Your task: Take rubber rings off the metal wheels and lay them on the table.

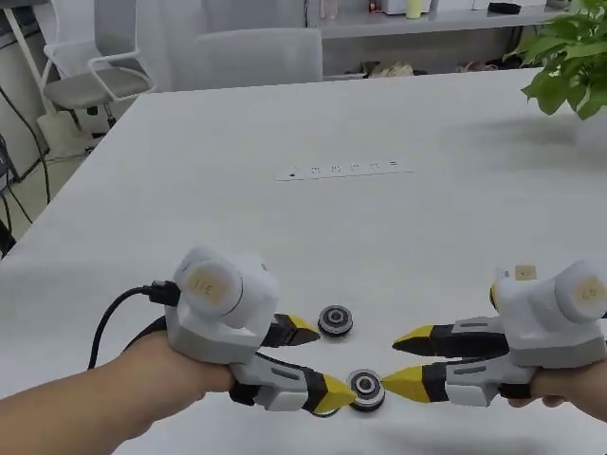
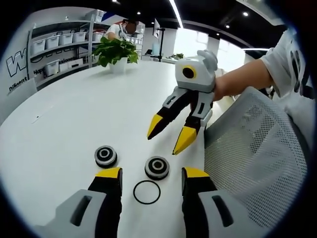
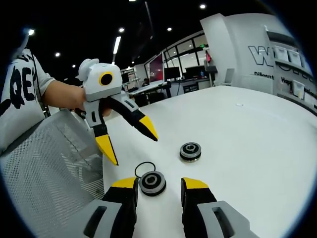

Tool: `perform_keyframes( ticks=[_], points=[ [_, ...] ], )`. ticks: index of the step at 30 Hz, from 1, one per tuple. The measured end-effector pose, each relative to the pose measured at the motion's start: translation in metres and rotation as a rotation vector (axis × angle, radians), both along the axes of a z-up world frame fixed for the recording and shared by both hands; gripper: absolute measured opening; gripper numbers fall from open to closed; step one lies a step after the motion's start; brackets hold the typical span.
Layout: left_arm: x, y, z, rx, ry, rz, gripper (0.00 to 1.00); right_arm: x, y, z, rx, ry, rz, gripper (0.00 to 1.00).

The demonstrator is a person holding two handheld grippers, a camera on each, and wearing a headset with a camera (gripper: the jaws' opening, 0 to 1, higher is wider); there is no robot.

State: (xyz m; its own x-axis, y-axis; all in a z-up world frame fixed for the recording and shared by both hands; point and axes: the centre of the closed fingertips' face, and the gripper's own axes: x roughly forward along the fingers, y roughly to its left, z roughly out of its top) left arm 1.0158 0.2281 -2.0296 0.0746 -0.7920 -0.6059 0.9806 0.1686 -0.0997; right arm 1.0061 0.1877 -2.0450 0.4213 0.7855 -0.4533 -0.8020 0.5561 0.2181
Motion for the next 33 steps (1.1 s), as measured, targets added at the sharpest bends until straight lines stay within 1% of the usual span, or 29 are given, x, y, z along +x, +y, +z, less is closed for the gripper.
perform_keyframes(
  ticks=[7, 9, 15, 22, 29, 33],
  points=[
    [-0.005, -0.009, -0.007, 0.001, 0.013, -0.025, 0.38, -0.005, 0.004, -0.01, -0.01, 0.009, 0.017, 0.32],
    [-0.007, -0.011, -0.008, 0.002, 0.012, -0.033, 0.36, -0.007, 0.004, -0.012, -0.012, 0.014, 0.02, 0.32],
    [-0.012, -0.017, -0.015, 0.012, 0.023, -0.06, 0.29, -0.01, 0.004, -0.017, -0.022, 0.023, 0.024, 0.33],
    [-0.015, -0.021, -0.024, 0.034, 0.019, -0.081, 0.24, -0.012, 0.003, -0.02, -0.018, 0.031, 0.02, 0.33],
    [-0.012, -0.024, -0.028, 0.041, 0.012, -0.077, 0.18, -0.013, 0.004, -0.021, -0.019, 0.034, 0.021, 0.32],
    [-0.012, -0.025, -0.032, 0.054, -0.001, -0.085, 0.15, -0.014, 0.002, -0.022, -0.021, 0.035, 0.017, 0.32]
  ],
)
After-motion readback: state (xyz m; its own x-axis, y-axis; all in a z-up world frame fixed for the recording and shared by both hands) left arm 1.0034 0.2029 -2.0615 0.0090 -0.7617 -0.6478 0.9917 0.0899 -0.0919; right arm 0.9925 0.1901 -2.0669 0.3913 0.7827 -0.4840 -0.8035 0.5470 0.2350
